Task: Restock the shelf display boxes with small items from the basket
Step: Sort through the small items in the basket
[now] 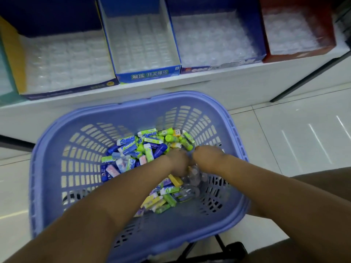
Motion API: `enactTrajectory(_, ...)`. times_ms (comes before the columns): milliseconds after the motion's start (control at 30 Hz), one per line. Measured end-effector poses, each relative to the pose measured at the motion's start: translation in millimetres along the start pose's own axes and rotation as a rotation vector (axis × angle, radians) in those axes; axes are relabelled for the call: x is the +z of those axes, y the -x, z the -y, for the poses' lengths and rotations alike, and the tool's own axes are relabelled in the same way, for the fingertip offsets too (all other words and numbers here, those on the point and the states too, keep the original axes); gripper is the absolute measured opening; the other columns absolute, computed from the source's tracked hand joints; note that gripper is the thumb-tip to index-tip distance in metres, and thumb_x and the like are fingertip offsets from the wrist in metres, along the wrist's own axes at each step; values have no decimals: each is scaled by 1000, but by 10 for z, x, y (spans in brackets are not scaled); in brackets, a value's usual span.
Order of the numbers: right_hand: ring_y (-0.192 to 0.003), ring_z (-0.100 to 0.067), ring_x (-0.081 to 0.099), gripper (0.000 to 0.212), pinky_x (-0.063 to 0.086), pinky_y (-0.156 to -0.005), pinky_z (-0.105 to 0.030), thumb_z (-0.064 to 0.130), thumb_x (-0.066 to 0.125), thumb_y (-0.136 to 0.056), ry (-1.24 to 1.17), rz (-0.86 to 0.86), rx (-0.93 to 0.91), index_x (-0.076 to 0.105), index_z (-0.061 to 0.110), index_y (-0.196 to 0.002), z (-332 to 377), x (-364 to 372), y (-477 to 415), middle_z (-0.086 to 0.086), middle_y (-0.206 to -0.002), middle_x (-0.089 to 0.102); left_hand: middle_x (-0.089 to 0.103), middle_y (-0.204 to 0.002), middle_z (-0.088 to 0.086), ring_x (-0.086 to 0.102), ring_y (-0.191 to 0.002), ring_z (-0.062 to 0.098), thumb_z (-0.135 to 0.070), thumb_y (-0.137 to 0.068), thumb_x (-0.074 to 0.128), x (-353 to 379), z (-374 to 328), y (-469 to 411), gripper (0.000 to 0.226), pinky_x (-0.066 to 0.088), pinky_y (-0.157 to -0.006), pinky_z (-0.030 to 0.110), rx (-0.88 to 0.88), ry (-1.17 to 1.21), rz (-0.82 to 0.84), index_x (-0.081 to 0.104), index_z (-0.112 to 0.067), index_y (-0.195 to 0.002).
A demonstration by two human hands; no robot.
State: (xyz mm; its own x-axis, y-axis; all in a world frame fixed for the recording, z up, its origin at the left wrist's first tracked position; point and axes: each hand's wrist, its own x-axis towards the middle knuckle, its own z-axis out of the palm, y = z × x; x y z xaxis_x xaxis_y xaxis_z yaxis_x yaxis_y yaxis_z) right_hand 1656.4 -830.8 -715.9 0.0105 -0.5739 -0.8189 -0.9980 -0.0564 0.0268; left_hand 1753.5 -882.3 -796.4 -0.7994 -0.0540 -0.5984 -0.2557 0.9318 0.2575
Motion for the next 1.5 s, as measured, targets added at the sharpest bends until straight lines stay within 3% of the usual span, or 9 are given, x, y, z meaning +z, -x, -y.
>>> enactTrajectory(200,-64,-21,45,10,38,-67,-31,3,53,-91,-1,29,39,60,10,-92,9,4,-69,-7,-80,48,63,-107,11,57,-103,31,-26,-90,50,95,119,467,27,48,-85,40,18,-70,-5,63,-14,-110)
enactTrajectory(367,-57,-22,38,33,36,-65,-34,-2,47,-90,-67,-1,11,45,14,-62,5,35,-116,-9,-69,39,62,-108,8,48,-112,25,-43,-95,44,403,306,987,37,41,-89,35,29,-41,-107,58,-15,-114)
enactTrajectory(467,-83,-36,55,21,40,-71,-34,-3,48,-88,-119,-15,-57,66,-1,-98,28,78,-166,-20,-85,54,60,-115,2,40,-125,19,-44,-93,48,546,366,1218,36,36,-99,31,59,6,-133,62,-16,-111)
enactTrajectory(600,-113,-32,54,40,47,-91,-37,-4,50,-87,-214,14,-164,58,6,-125,89,180,-326,-16,-127,57,62,-109,6,38,-123,21,-44,-90,53,524,369,1390,38,37,-97,34,74,-58,57,70,-13,-105)
enactTrajectory(767,-127,-31,39,77,42,-100,-41,31,73,-78,-268,67,-250,33,25,-143,356,451,-534,-11,-140,37,63,-90,8,46,-105,25,-31,-88,61,487,281,1379,26,27,-105,34,17,-117,266,67,-6,-84)
enactTrajectory(900,-127,-33,32,100,35,-99,-45,61,75,-61,46,8,-281,25,34,-143,411,479,-569,-11,-141,34,41,-57,-1,42,-65,19,-58,-81,61,400,190,1227,53,44,-64,35,-126,34,271,41,-16,-56)
enactTrajectory(1000,-129,-31,25,91,32,-99,-47,76,64,-60,398,85,-307,43,31,-136,393,398,-520,-9,-146,28,52,-65,3,50,-58,22,-62,-83,56,302,73,1035,50,36,-50,31,-146,53,-9,52,-13,-71)
enactTrajectory(1167,-127,-28,29,48,31,-99,-47,52,56,-86,489,25,-327,58,22,-123,383,450,-446,-9,-136,39,53,-127,9,55,-111,28,-36,-90,57,484,-203,682,43,50,-81,40,81,249,-106,54,-17,-128)
enactTrajectory(1500,-122,-30,45,46,44,-94,-42,33,65,-86,378,-20,-259,51,12,-125,150,-17,-554,-12,-129,49,48,-139,6,42,-125,26,-34,-90,54,787,-368,355,51,32,-105,34,103,296,-174,44,-19,-137)
